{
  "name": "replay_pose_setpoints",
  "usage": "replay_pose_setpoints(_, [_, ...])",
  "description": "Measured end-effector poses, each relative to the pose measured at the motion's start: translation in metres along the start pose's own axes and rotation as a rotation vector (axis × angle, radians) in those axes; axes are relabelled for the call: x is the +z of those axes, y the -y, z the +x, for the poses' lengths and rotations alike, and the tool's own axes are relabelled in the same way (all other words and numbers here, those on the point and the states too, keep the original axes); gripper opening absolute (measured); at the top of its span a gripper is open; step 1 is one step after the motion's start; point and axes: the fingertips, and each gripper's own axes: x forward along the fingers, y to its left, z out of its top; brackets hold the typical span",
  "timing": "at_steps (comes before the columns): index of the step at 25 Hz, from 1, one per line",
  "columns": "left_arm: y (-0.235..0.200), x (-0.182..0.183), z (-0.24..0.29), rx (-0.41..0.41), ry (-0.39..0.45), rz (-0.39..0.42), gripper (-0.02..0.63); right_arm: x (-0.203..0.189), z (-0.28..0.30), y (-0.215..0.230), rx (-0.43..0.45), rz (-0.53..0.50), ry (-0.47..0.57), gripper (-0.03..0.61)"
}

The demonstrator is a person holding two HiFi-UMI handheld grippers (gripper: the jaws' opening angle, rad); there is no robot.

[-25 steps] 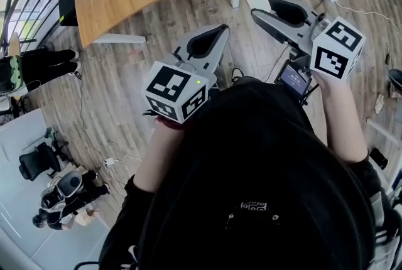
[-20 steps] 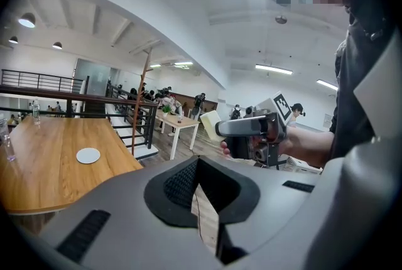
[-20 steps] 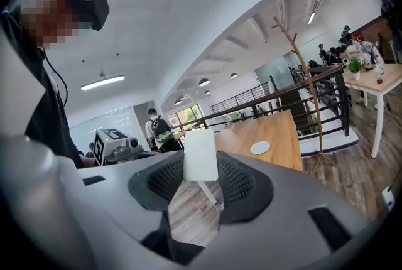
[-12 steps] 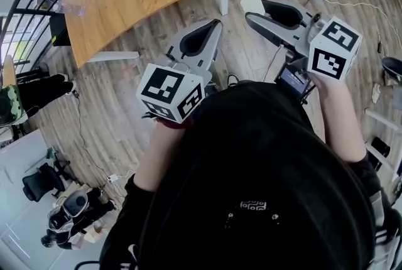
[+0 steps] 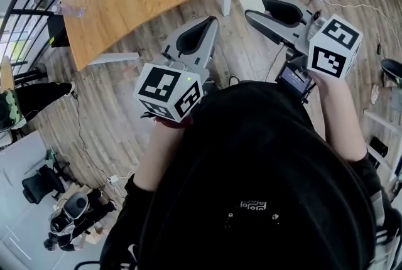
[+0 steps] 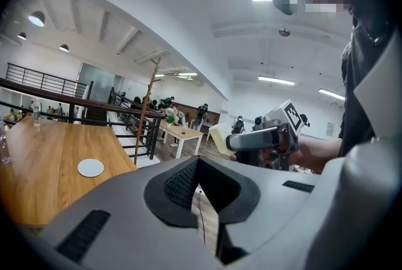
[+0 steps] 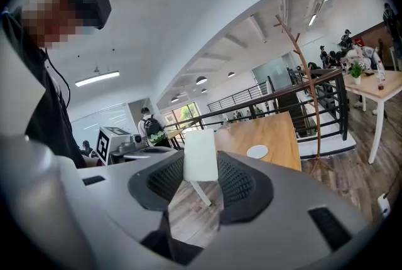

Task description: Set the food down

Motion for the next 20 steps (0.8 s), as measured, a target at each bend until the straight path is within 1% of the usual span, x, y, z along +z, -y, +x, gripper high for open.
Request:
replay_pose_setpoints(2, [0.001, 0.001, -0.001, -0.009, 0.005, -0.003, -0.002, 0.001, 0.0, -0.001, -0.007, -0.005, -0.005, 0.173])
replay_pose_setpoints(6, [-0.048, 0.014, 0.008, -0.011, 0.016, -0.021, -0.002, 0.02, 0.042, 0.015, -0.01, -0.008, -0.024, 0.173])
replay_pose_setpoints(9, [-0.071, 0.023, 0.011, -0.02, 0.025, -0.016, -0.002, 0.03, 0.062, 0.021, -0.018, -0.018, -0.03, 0.172])
replay_pose_setpoints(20, [-0.133, 0.048, -0.006, -0.061, 0.044, -0.022, -0.002, 0.064, 0.125, 0.012, -0.05, -0.036, -0.029, 0.172])
